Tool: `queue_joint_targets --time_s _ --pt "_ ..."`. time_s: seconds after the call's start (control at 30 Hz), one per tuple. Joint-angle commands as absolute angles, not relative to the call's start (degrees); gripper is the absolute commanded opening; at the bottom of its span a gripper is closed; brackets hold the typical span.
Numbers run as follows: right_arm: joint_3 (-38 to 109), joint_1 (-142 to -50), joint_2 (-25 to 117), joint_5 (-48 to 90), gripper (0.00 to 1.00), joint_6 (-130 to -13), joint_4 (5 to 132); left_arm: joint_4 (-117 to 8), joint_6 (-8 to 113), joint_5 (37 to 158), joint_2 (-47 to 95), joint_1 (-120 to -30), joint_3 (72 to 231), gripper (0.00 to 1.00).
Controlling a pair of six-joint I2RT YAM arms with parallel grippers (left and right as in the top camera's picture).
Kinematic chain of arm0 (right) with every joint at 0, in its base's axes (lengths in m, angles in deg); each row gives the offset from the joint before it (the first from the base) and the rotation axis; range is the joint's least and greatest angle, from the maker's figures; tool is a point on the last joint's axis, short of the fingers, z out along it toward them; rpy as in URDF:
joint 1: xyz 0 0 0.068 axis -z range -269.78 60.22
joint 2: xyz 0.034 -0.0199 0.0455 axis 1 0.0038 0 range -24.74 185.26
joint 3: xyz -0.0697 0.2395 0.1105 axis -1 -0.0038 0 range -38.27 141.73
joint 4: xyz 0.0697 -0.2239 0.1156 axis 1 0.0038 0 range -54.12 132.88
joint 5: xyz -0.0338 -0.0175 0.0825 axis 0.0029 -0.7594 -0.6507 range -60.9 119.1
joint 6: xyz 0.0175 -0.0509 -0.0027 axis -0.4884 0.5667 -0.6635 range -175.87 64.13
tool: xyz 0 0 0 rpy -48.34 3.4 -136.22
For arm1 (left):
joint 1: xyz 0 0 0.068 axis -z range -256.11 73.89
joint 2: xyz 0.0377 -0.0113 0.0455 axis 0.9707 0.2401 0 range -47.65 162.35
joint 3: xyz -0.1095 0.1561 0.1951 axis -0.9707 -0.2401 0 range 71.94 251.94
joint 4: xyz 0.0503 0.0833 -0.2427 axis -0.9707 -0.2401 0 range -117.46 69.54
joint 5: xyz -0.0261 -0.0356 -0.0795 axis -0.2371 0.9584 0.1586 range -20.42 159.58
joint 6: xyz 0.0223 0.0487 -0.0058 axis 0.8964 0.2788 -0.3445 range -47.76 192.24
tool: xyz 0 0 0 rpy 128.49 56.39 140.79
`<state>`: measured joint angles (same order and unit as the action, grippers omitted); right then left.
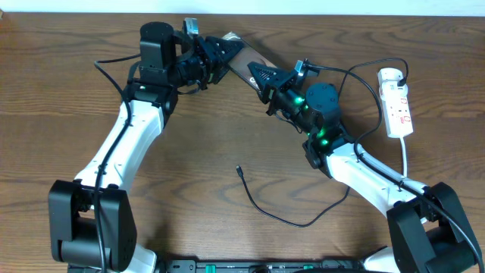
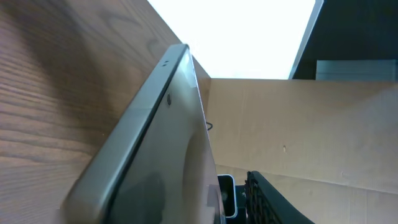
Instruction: Plug charger to phone and switch on socket
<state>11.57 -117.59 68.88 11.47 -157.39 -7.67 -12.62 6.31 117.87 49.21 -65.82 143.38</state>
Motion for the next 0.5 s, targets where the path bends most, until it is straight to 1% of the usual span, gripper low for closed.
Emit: queue_joint_targets --time_s 0.0,0.13,0.37,0.43,0.47 --pt "12.62 -119.21 67.33 5.72 0.01 -158.81 -10.27 -11.92 5.87 118.59 48.58 -64.93 144.17 0.40" --pt "12.62 -118.97 67.33 5.15 0.01 -159.16 -12.63 -11.20 4.80 119.49 48.58 -64.86 144.17 0.40" --pt "12.62 -119.25 67.33 4.95 0.01 -159.09 -12.13 -10.92 4.60 120.84 48.58 -64.88 144.17 0.40" --pt "12.62 -119.23 67.33 4.93 0.01 -159.07 -12.08 -10.92 4.60 120.01 48.58 -64.88 144.17 0.39" --pt "12.62 -119.23 67.33 4.93 0.01 -158.98 -12.04 -10.92 4.58 119.62 48.58 -64.88 144.17 0.35"
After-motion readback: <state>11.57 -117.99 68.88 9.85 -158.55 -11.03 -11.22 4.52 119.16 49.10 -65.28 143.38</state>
